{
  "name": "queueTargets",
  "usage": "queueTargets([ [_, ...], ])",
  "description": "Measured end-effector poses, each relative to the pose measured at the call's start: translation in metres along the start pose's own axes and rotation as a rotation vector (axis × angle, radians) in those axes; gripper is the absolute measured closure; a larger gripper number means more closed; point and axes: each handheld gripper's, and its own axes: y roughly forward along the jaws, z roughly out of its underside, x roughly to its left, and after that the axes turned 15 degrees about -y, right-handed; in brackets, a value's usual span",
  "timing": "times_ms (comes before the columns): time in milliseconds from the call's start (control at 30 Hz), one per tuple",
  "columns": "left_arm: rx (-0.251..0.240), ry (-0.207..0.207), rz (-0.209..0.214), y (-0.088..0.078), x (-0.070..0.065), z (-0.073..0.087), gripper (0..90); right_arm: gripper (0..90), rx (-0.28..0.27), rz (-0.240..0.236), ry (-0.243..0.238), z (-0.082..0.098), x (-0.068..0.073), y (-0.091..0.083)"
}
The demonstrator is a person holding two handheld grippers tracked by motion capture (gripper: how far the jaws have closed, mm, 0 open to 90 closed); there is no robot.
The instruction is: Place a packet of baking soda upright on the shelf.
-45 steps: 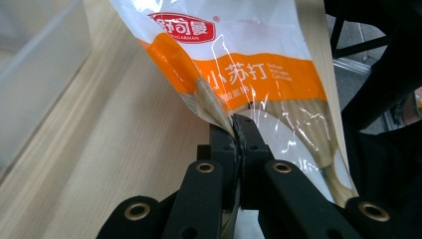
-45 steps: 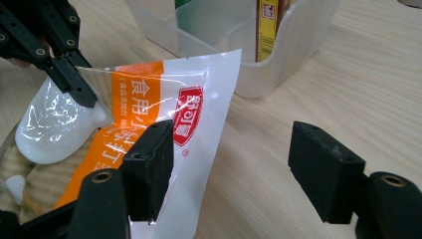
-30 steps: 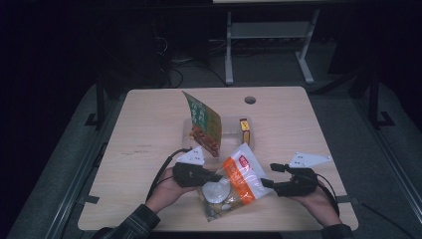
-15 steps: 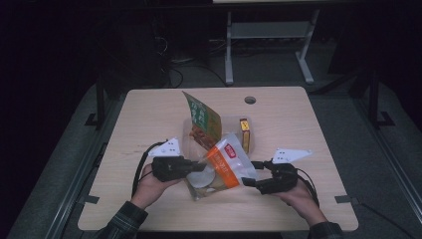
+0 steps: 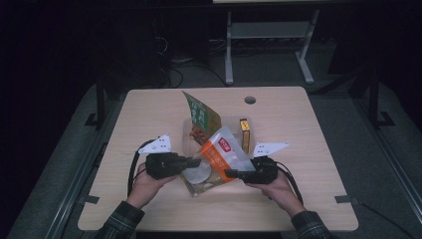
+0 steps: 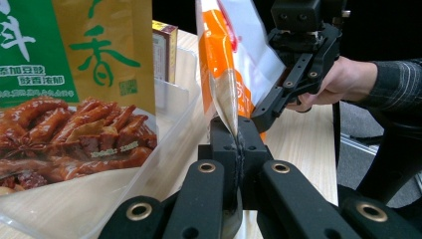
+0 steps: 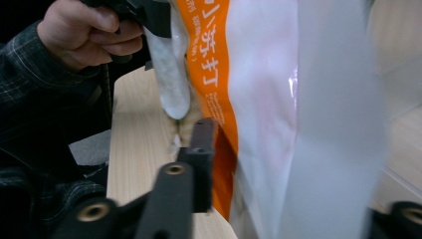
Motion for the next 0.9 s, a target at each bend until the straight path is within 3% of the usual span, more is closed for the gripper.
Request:
queueTargets([
  [100, -0.006, -0.005, 0.003, -0.001, 0.002, 0.001, 89.5, 89.4, -0.010, -0.026, -0.001, -0.001, 0.001, -0.001],
  [367, -0.004, 0.032, -0.044, 0.001, 0.004, 0.001, 89.4, 90.0, -0.016, -0.065, -0.038, -0.008, 0.006, -0.005],
  [567, 0.005, 0.025, -0.036, 0.005, 0.007, 0.004, 88.8, 90.0, -0.043, -0.086, -0.101, -0.025, 0.019, -0.009],
  [900, 0.070, 0.089, -0.038, 0.029, -0.006, 0.010, 87.5, 90.0, -0.090, -0.093, -0.139, -0.039, 0.023, -0.012],
])
